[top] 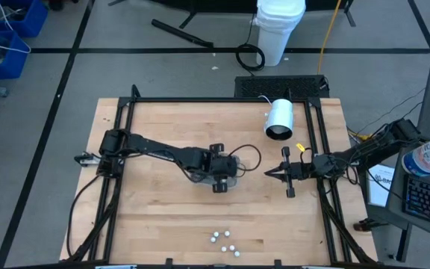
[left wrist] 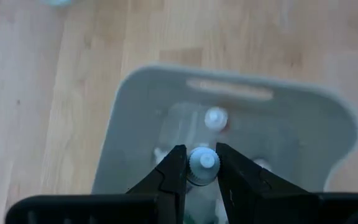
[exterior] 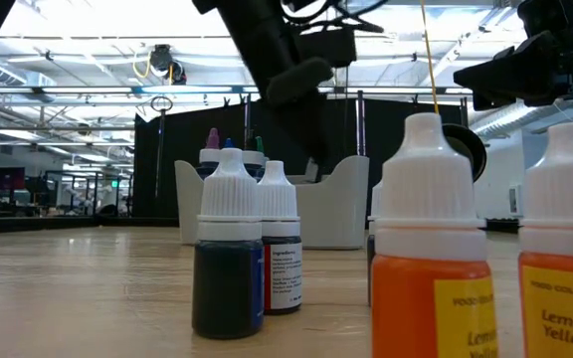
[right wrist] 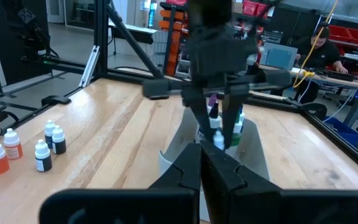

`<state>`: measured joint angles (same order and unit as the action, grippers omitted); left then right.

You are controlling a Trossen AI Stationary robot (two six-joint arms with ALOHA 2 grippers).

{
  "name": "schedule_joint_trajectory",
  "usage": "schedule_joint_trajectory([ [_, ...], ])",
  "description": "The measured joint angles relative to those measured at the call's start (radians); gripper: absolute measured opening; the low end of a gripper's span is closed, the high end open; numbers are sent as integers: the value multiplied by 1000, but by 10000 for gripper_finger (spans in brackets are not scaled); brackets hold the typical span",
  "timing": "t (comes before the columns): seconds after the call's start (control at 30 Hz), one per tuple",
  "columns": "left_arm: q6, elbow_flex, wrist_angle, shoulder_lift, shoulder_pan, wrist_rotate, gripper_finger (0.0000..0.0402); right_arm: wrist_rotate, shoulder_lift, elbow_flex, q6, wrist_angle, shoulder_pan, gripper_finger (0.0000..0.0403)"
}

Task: Pick & Place food coloring
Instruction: Put the green food coloring bottle into the gray bin

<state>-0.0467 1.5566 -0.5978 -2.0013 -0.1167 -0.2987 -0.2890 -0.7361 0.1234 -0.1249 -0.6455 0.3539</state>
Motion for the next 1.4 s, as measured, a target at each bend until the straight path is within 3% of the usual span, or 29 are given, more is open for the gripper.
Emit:
schedule_joint_trajectory([
  [0.13, -34, -2, -9, -24, -26, -79, 76, 1, 0, 0, 0, 0, 0, 0],
  [0.47, -57, -2, 28, -76, -31, -78, 76, 2, -4, -1, 0, -10, 0, 0],
  [1.4, -70, -2, 24, -75, -8, -32, 77, 2, -6, 0, 0, -9, 0, 0],
])
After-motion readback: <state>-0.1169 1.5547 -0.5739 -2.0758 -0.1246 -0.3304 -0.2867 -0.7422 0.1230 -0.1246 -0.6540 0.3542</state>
